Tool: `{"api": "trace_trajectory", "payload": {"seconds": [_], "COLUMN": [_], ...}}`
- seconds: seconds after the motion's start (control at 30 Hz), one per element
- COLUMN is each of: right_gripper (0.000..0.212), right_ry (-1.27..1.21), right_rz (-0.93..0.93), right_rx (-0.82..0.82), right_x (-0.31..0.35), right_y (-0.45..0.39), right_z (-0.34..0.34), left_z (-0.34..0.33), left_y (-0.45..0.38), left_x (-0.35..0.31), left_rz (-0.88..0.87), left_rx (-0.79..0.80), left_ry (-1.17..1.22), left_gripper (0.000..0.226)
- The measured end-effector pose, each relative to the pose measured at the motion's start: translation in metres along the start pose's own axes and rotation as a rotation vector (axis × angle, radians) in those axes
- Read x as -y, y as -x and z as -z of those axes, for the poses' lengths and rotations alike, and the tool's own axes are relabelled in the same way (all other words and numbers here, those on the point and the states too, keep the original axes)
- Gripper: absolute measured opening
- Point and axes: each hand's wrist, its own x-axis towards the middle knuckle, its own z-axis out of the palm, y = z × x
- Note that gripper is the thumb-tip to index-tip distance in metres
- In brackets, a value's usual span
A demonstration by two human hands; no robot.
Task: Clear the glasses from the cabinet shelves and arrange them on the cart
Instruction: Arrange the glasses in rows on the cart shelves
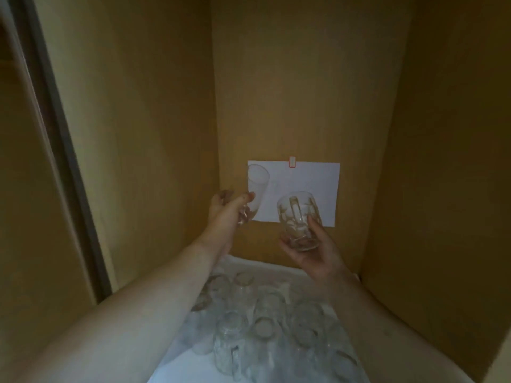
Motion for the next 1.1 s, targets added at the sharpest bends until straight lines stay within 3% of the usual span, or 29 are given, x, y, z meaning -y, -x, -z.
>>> {"api": "trace_trajectory", "payload": {"seconds": [0.23, 0.37, 0.4, 0.5, 0.53, 0.63, 0.7, 0.83, 1.03, 1.1], "right_gripper": [0.054, 0.062, 0.063, 0.062, 0.062, 0.056, 0.051, 0.045, 0.061, 0.053], "right_ry": [0.155, 0.212, 0.222, 0.261, 0.28, 0.318, 0.324, 0.348, 0.278, 0.278], "right_rz": [-0.029, -0.019, -0.013, 0.032, 0.056, 0.113, 0.137, 0.201, 0.351, 0.384], "right_rx": [0.037, 0.08, 0.093, 0.1, 0.088, 0.042, 0.017, -0.014, -0.169, -0.196], "right_x": [-0.01, -0.013, -0.013, -0.018, -0.02, -0.031, -0.041, -0.068, -0.087, -0.086], "right_y": [0.016, 0.037, 0.043, 0.062, 0.068, 0.087, 0.102, 0.136, 0.205, 0.233], "right_z": [-0.018, -0.029, -0.032, -0.043, -0.046, -0.057, -0.062, -0.07, -0.063, -0.056], "left_z": [0.015, 0.024, 0.026, 0.034, 0.037, 0.045, 0.052, 0.064, 0.059, 0.052], "left_y": [0.027, 0.038, 0.041, 0.05, 0.054, 0.063, 0.07, 0.087, 0.123, 0.142], "left_x": [-0.024, -0.031, -0.033, -0.045, -0.049, -0.058, -0.06, -0.064, -0.056, -0.053], "left_rz": [0.002, 0.039, 0.064, 0.153, 0.172, 0.214, 0.231, 0.282, 0.412, 0.448], "left_rx": [-0.039, -0.014, 0.009, 0.148, 0.202, 0.334, 0.384, 0.436, 0.536, 0.599], "left_ry": [-0.077, -0.031, 0.022, 0.152, 0.163, 0.179, 0.176, 0.18, 0.264, 0.261], "left_gripper": [0.096, 0.051, 0.052, 0.089, 0.085, 0.04, 0.029, 0.03, 0.041, 0.042]}}
